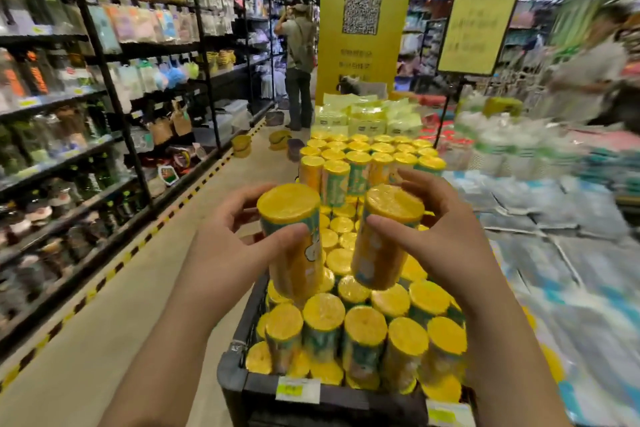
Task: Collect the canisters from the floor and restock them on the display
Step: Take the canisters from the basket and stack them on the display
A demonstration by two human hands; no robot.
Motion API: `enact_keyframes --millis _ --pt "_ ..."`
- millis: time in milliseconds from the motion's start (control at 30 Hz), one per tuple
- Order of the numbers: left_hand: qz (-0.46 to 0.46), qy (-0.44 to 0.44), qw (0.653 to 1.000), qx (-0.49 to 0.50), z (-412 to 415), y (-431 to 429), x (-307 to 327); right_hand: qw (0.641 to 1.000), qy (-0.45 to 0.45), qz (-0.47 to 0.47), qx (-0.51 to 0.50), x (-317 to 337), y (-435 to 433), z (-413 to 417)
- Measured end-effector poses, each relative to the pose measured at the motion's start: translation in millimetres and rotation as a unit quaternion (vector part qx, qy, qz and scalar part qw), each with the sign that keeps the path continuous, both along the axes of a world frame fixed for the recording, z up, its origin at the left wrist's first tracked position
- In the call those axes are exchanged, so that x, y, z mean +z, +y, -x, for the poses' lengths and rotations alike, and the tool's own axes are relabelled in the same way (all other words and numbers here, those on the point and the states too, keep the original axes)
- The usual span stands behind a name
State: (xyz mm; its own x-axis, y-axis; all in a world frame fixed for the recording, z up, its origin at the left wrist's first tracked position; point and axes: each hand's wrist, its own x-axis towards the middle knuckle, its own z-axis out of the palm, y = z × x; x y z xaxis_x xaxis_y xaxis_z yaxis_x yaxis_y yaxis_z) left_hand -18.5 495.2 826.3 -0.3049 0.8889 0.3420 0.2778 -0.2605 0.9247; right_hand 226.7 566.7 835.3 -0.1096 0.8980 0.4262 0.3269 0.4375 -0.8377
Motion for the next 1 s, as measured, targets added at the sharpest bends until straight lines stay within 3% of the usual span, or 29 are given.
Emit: enact_keyframes --millis 167,567,1000 --pt "0.0 0.008 1.0 -0.017 -53.5 47.9 0.5 0.999 -0.028 -0.02 -0.042 -1.8 23.2 -52.8" --pt "0.037 0.1 0.994 -0.005 -154.8 154.6 -15.2 0.999 -0.037 -0.006 -0.006 -23.4 125.8 -145.5" --pt "0.057 0.085 0.994 -0.022 -136.6 227.2 -31.8 0.999 -0.034 0.016 0.005 -31.4 198.1 -116.0"
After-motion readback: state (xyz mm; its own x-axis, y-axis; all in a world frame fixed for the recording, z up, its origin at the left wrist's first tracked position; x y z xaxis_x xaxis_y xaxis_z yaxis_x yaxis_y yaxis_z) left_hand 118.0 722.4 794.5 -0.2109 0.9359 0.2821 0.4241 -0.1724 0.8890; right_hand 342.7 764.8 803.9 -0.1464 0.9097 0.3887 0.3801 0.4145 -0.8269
